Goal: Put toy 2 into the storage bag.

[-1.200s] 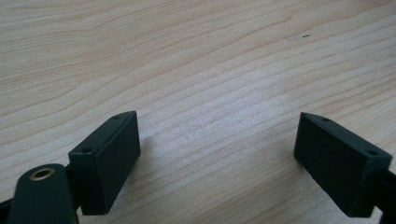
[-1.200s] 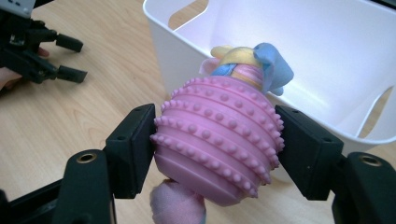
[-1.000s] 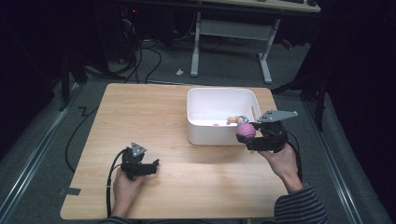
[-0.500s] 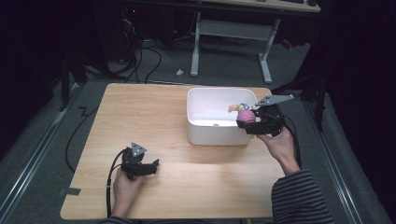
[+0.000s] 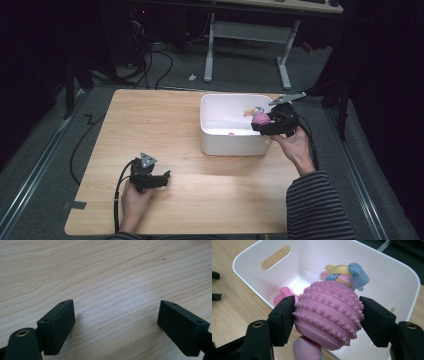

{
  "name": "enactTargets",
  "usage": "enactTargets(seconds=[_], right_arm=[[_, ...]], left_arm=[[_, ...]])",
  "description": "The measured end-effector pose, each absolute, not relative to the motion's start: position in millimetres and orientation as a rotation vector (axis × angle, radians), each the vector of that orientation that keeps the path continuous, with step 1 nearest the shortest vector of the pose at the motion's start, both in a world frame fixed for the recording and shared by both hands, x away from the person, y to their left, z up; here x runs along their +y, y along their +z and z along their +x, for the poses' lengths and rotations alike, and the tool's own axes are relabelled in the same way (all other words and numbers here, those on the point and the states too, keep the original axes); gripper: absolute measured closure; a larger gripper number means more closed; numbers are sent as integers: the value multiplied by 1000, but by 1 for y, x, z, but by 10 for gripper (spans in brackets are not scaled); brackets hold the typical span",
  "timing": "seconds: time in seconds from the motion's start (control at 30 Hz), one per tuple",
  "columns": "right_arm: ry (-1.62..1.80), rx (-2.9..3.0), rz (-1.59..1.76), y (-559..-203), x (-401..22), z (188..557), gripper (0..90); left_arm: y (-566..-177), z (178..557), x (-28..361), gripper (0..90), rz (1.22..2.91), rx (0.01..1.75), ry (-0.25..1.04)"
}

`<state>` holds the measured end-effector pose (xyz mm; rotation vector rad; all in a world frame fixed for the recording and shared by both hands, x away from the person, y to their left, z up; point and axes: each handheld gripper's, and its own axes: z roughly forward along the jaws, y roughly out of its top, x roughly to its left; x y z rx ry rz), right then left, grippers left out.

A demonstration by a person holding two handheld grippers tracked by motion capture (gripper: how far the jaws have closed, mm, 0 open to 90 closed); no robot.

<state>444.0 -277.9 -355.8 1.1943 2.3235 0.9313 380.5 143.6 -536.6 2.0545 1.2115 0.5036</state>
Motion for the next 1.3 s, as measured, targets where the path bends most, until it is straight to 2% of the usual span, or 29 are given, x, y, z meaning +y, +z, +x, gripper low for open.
enactTargets(seconds=[0.57,0.9,1.1,1.3], right_arm=[[878,2409,1228,-371,-269,462,321],[924,2409,1227,-370,-268,463,280],[968,2344,1221,-364,-275,449,287],[1016,2273,1184,-359,-287,416,314]], left_arm=[[-537,380,144,147,2054,1212,503],[-536,380,144,148,2055,1212,501],[-536,380,144,149,2054,1212,502],[-537,380,144,149,2054,1212,504]])
